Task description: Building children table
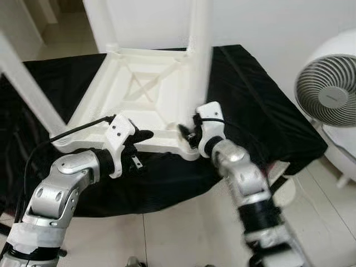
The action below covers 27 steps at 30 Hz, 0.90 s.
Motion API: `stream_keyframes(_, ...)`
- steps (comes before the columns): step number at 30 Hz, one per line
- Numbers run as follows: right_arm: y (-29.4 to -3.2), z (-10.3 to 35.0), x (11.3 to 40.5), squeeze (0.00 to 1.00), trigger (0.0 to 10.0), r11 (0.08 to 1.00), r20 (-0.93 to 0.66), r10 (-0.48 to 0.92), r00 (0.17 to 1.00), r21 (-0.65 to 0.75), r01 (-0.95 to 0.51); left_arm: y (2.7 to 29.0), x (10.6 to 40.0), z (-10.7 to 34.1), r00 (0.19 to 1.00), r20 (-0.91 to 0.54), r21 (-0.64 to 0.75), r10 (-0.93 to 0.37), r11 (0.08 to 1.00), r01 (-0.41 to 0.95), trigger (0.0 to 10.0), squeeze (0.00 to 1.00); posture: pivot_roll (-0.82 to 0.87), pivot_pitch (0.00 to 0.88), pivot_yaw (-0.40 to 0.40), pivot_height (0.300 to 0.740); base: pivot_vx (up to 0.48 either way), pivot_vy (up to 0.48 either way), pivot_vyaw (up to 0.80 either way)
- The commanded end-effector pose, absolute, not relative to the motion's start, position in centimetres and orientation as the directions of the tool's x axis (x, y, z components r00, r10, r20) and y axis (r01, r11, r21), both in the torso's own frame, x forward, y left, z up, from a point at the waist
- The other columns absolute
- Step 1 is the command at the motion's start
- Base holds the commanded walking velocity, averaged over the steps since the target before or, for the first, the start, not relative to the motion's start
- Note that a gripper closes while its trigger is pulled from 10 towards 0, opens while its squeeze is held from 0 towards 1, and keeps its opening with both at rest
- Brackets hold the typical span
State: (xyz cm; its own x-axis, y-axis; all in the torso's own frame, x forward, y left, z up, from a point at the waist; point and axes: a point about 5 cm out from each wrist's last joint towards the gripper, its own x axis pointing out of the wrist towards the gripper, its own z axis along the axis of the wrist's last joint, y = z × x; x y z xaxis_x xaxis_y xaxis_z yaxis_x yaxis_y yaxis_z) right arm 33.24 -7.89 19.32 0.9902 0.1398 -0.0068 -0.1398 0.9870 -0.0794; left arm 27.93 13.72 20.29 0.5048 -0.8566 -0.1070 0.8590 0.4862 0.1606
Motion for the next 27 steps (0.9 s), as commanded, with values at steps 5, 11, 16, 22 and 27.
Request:
stream_keyframes(5, -9.1, 17.4, 32.5, 0.0, 0.0, 0.994, -0.078, -0.098, 0.992, -0.054, 0.094, 13.9, 28.0, 20.3, 0.531, -0.111, 0.166, -0.84, 0.511, 0.843, 10.0, 0.0, -0.04, 0.104, 0.036, 0.74, 0.0, 0.0, 0.0)
stream_keyframes(11, -8.4, 18.2, 32.9, 0.0, 10.0, 0.996, -0.046, -0.022, 0.999, -0.091, 0.018, 13.9, 27.9, 20.3, 0.534, -0.114, 0.166, -0.838, 0.514, 0.842, 10.0, 0.0, -0.04, 0.106, 0.035, 0.74, 0.0, 0.0, 0.0)
stream_keyframes(16, -7.7, 19.4, 32.9, 0.49, 10.0, 0.991, 0.022, 0.069, 0.997, -0.119, -0.066, 13.9, 27.9, 20.2, 0.536, -0.114, 0.165, -0.837, 0.516, 0.841, 10.0, 0.0, -0.04, 0.107, 0.034, 0.74, 0.0, 0.0, 0.0)
stream_keyframes(22, -7.2, 20.7, 32.7, 1.0, 10.0, 0.97, 0.082, 0.207, 0.975, -0.15, -0.194, 13.8, 28.0, 20.2, 0.536, -0.111, 0.164, -0.837, 0.517, 0.84, 10.0, 0.0, -0.05, 0.112, 0.034, 0.74, 0.0, 0.0, 0.0)
stream_keyframes(27, -7.0, 21.7, 32.4, 0.0, 10.0, 0.824, 0.057, 0.512, 0.857, -0.312, -0.472, 13.8, 28.0, 20.3, 0.535, -0.111, 0.163, -0.838, 0.516, 0.841, 10.0, 0.0, -0.05, 0.115, 0.036, 0.74, 0.0, 0.0, 0.0)
